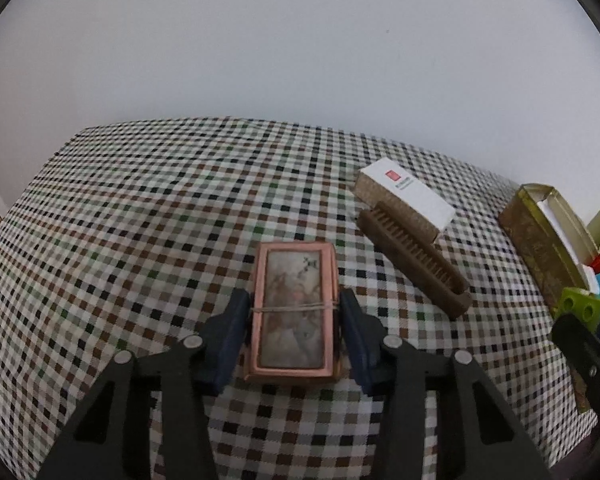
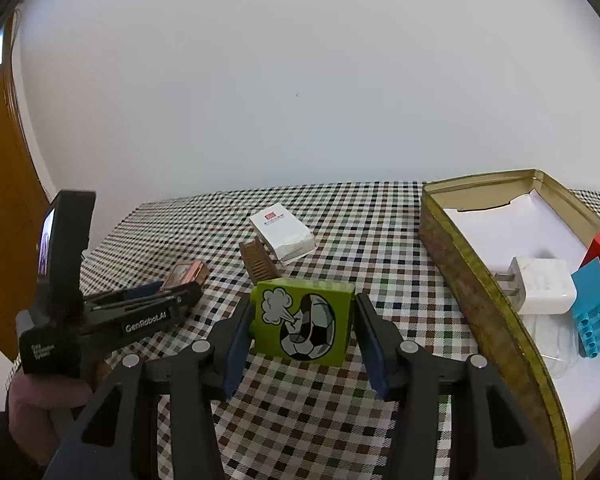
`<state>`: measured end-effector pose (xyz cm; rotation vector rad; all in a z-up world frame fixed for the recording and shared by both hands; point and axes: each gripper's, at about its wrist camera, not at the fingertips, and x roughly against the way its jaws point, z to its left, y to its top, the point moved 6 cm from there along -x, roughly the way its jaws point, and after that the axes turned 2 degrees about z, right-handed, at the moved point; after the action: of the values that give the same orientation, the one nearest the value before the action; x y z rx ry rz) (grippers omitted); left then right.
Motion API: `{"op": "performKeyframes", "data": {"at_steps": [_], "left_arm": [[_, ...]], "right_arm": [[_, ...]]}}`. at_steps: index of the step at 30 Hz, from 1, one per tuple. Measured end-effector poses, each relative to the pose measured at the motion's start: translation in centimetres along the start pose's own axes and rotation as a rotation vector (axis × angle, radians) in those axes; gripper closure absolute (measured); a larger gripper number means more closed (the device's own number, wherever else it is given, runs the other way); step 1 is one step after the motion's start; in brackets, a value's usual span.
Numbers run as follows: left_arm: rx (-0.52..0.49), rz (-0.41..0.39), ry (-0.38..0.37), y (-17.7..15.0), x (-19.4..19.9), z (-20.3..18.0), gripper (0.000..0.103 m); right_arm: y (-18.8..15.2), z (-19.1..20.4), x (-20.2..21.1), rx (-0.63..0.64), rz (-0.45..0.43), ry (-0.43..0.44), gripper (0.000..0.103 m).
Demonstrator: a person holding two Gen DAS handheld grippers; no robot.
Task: Organize rigid objects
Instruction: 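Grasp the green cartoon block with the right tool while the left tool grasps the copper frame, then carry the copper frame and green block into the tin tray and open both tools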
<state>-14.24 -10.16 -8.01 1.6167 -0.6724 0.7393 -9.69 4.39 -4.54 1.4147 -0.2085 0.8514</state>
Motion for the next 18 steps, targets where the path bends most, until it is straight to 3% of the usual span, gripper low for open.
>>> {"op": "performKeyframes", "data": {"at_steps": [11, 18], "left_arm": [[0.018, -0.209, 0.032, 0.3, 3.9, -1.2, 0.058], [-0.027, -0.229, 0.050, -0.3, 4.7, -4.3, 0.058]], "right_arm": [[1.5, -0.5, 2.5, -0.023, -0.104, 0.065, 0.051], [1.9, -2.2, 3.8, -0.028, -0.139, 0.056, 0.051]]}}
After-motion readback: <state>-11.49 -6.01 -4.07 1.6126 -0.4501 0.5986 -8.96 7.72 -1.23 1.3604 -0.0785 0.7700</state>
